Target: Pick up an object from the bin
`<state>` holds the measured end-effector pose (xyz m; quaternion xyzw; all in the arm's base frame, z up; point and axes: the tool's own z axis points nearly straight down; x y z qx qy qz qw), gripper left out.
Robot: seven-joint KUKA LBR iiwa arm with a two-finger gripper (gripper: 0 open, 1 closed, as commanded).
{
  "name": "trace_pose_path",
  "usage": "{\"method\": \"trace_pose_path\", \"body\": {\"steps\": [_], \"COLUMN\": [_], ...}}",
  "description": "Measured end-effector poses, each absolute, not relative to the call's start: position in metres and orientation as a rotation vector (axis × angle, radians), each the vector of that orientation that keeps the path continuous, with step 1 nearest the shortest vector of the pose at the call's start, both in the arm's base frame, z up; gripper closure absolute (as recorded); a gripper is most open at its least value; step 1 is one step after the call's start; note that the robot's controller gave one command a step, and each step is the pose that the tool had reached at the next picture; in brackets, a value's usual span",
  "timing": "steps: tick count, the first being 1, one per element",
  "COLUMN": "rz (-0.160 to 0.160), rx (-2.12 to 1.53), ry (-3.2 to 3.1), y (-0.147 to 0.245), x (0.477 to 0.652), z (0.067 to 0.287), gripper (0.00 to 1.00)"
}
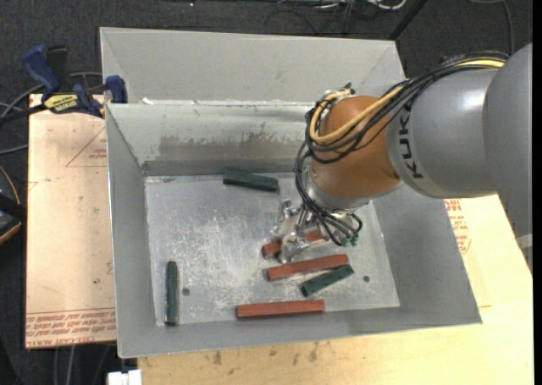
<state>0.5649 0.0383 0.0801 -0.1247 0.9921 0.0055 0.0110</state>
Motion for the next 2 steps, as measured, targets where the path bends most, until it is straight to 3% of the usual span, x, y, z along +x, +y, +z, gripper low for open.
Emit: {"method": "trace_pose_path", "body": {"steps": [1, 2], "rz": [0.017, 0.001], "rx": [-0.389, -0.418], "ry": [3.095, 3.113], "y": [0.038, 0.043], "x": [0.565, 0.551], "z": [0.08, 0.275], "gripper": [1.0, 1.0]}}
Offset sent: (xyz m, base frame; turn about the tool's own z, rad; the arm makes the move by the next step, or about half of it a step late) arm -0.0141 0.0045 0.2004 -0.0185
